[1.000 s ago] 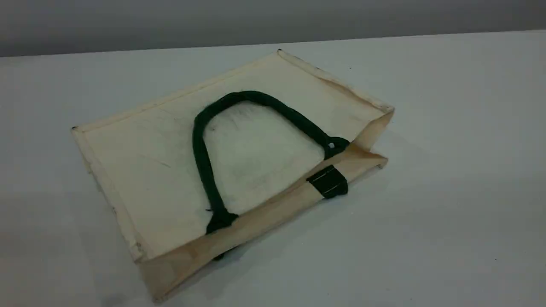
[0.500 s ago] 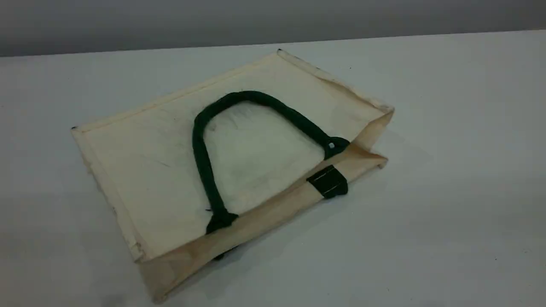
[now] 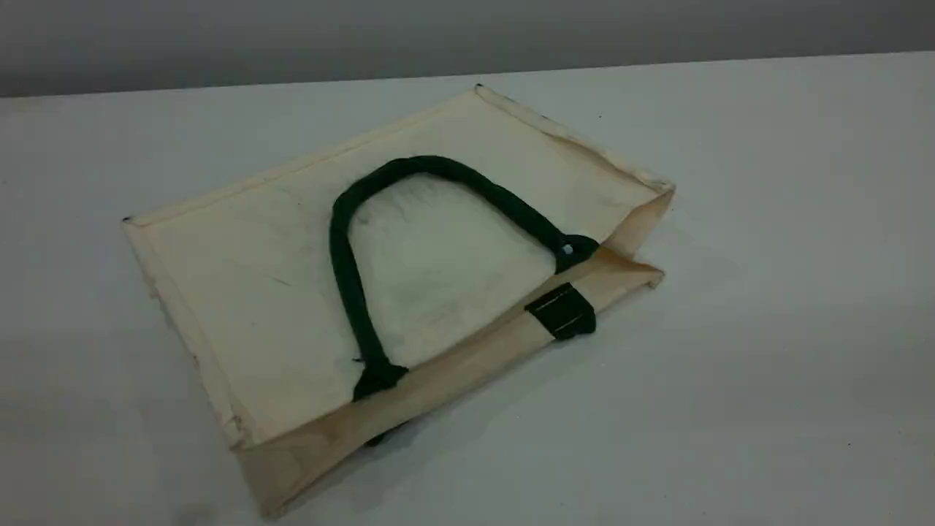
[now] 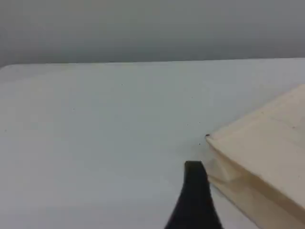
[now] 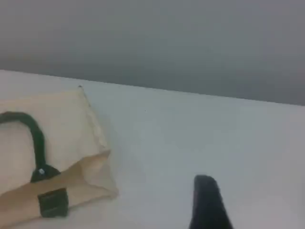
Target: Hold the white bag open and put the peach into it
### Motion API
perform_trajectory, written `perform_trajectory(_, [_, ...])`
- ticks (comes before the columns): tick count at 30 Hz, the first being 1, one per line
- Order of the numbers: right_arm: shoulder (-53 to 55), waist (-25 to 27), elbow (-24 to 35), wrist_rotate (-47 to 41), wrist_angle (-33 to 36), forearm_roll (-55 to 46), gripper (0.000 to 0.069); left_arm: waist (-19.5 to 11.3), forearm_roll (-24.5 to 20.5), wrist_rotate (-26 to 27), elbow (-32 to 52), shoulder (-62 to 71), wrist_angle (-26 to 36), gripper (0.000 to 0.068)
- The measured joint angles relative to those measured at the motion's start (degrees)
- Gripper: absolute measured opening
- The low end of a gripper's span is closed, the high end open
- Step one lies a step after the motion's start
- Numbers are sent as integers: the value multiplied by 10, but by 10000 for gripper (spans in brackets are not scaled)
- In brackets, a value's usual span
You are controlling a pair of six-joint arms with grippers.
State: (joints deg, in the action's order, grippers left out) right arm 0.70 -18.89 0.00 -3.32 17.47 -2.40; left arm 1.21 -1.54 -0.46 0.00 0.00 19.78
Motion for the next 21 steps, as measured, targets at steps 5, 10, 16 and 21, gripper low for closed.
perform_trajectory(5, [-1, 0, 0, 0, -1, 0, 386, 0, 0, 0, 0, 0, 0, 507])
perform_trajectory(10, [-2, 10, 0, 5, -2, -7, 386, 0, 0, 0, 0, 0, 0, 507])
perform_trajectory(16, [-2, 86, 0, 14, 3, -11, 386, 0, 0, 0, 0, 0, -1, 507])
perform_trajectory(21, [-6, 158, 0, 14, 2, 8, 386, 0, 1, 1, 0, 0, 0, 507])
